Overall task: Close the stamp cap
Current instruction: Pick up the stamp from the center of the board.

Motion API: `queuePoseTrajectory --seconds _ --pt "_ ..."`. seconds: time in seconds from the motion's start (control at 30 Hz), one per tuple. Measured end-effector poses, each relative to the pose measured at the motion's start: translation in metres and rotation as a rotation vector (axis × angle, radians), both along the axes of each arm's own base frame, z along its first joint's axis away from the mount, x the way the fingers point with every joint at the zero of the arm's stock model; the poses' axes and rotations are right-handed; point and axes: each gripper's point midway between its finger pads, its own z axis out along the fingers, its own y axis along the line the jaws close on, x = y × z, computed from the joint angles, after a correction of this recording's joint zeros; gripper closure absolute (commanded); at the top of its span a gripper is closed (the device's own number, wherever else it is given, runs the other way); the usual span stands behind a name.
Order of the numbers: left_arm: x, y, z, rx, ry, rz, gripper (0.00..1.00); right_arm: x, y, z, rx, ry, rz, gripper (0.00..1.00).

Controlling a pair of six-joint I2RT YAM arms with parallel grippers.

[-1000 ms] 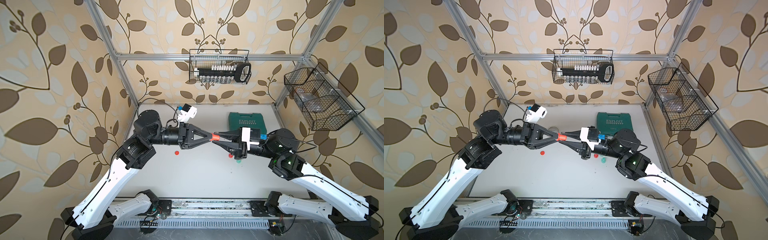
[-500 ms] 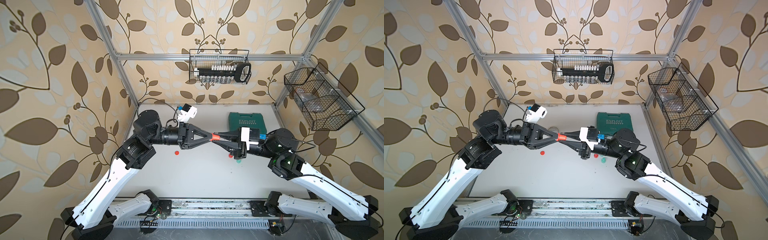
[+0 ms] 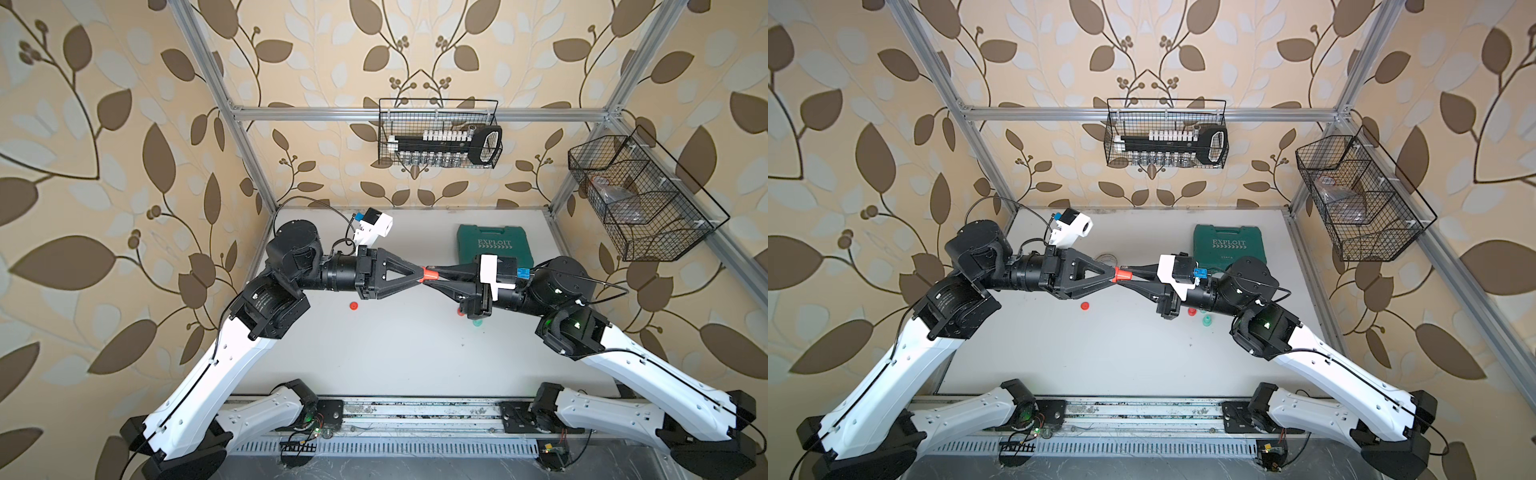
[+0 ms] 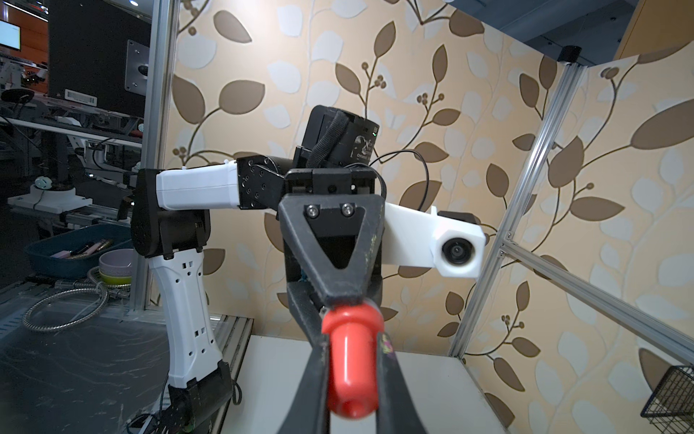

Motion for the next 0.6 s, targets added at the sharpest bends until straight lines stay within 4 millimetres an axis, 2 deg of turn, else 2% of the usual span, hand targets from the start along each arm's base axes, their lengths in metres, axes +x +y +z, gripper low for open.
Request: queuePoseTrajectory --seconds 0.13,0.33,0.47,0.6 --pt "0.005 0.005 -0.007 0.052 -0.017 0.06 0.51 0.001 -0.003 -0.003 -0.013 0.016 -0.016 0.96" --pt "0.022 0.016 -0.037 0.2 -0.032 0.2 0.5 0.002 -0.021 -0.006 -0.031 0.052 -0.092 1.0" --pt "0.039 0.029 -0.067 0.356 -0.062 0.307 0.53 0.007 -0.041 -0.011 -0.054 0.09 -0.189 1.0" --pt "0.063 0.041 -0.113 0.567 -0.063 0.39 0.6 0.015 -0.058 -0.023 -0.091 0.137 -0.294 1.0"
